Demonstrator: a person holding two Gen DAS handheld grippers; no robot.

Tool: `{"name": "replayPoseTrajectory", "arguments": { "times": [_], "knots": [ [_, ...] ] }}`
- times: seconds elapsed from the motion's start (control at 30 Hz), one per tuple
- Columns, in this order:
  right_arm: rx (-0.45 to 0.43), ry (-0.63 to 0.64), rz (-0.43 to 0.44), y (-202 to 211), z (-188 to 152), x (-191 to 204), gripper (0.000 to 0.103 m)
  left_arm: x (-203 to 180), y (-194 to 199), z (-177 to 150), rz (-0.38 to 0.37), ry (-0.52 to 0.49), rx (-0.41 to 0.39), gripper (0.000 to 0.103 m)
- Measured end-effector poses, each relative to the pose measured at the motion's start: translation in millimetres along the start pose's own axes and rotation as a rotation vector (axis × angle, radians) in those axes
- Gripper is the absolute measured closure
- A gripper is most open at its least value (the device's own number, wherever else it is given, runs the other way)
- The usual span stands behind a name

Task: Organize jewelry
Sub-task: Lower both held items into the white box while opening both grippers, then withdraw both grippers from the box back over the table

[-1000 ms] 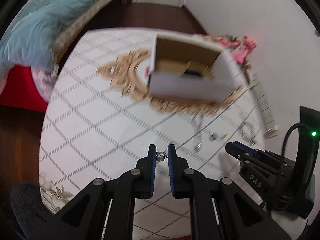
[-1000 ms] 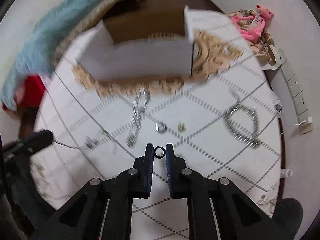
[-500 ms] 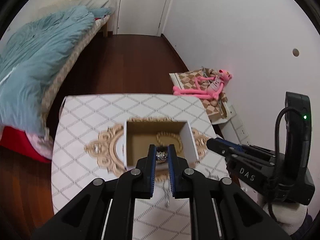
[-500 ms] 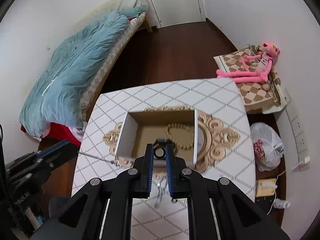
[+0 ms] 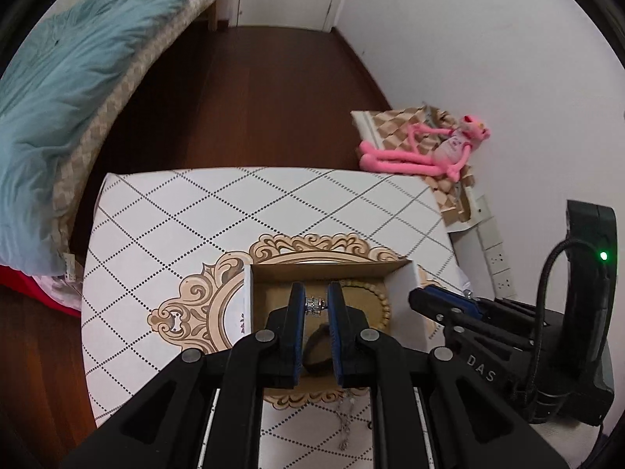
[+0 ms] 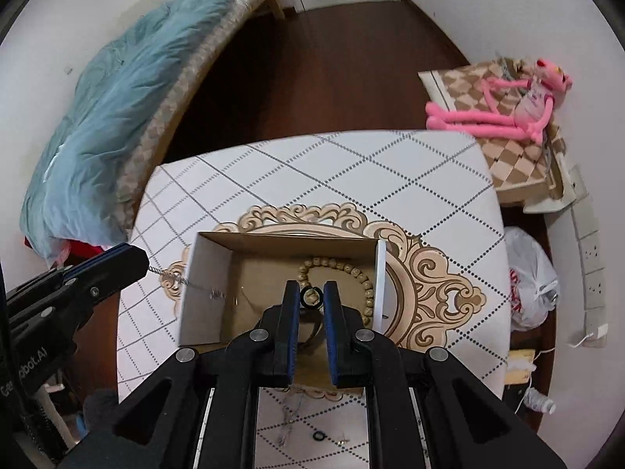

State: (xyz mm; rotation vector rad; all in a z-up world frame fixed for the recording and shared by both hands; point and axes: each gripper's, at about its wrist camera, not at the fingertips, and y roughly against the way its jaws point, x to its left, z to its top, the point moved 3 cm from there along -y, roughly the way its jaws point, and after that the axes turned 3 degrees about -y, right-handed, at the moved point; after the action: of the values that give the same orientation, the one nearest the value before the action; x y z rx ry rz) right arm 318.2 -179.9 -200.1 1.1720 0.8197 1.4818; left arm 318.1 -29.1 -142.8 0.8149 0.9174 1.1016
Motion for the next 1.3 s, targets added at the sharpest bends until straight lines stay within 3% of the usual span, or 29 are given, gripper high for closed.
{"name": "replayPoseTrajectory", "arguments": {
  "times": [0.27, 0.33, 0.37, 0.4, 0.47, 0.57, 0.7, 0.73, 0.87, 0.9, 1.0, 1.1, 1.3],
  "knots": [
    [0.080, -0.028, -0.016, -33, 5, -16, 0.089, 4, -32, -1, 0.042, 0.017, 0.075, 0.092],
    [0.089, -0.039, -0.021, -36, 4, -19, 0.089, 5, -33, -3, 0.098, 0.002, 0.070, 0.084],
    [0.089, -0.039, -0.027, -36, 4, -20, 0.089, 6, -33, -3, 0.120, -0.004, 0.063, 0.068],
    [0.084, -0.041, -0.032, -36, 3, -22, 0.086, 7, -33, -3, 0.136, -0.008, 0.053, 0.043],
    [0.078, -0.040, -0.041, -34, 3, -24, 0.080, 11, -30, -5, 0.179, -0.005, 0.030, 0.024],
    [0.074, -0.040, -0.034, -30, 2, -25, 0.074, 18, -29, -8, 0.224, 0.000, 0.023, 0.022],
    [0.042, -0.018, -0.068, -20, -1, -20, 0.058, 27, -31, -17, 0.255, 0.019, 0.024, 0.001],
    [0.033, -0.011, -0.083, -17, -2, -19, 0.056, 28, -31, -19, 0.265, 0.018, 0.019, 0.001],
    [-0.017, 0.031, -0.195, -5, -9, -15, 0.015, 29, -30, -33, 0.314, 0.004, 0.012, 0.000],
    [-0.019, 0.035, -0.213, -4, -12, -16, 0.011, 29, -30, -36, 0.315, 0.005, 0.015, 0.000],
    [-0.005, 0.051, -0.264, -8, -23, -17, 0.010, 28, -30, -46, 0.326, -0.001, 0.019, 0.000],
    [0.014, 0.043, -0.262, -12, -35, -19, 0.003, 27, -29, -54, 0.326, -0.003, 0.026, 0.000],
    [-0.004, 0.026, -0.261, -6, -49, -17, 0.003, 23, -16, -61, 0.331, -0.002, 0.007, 0.000]
  ]
}}
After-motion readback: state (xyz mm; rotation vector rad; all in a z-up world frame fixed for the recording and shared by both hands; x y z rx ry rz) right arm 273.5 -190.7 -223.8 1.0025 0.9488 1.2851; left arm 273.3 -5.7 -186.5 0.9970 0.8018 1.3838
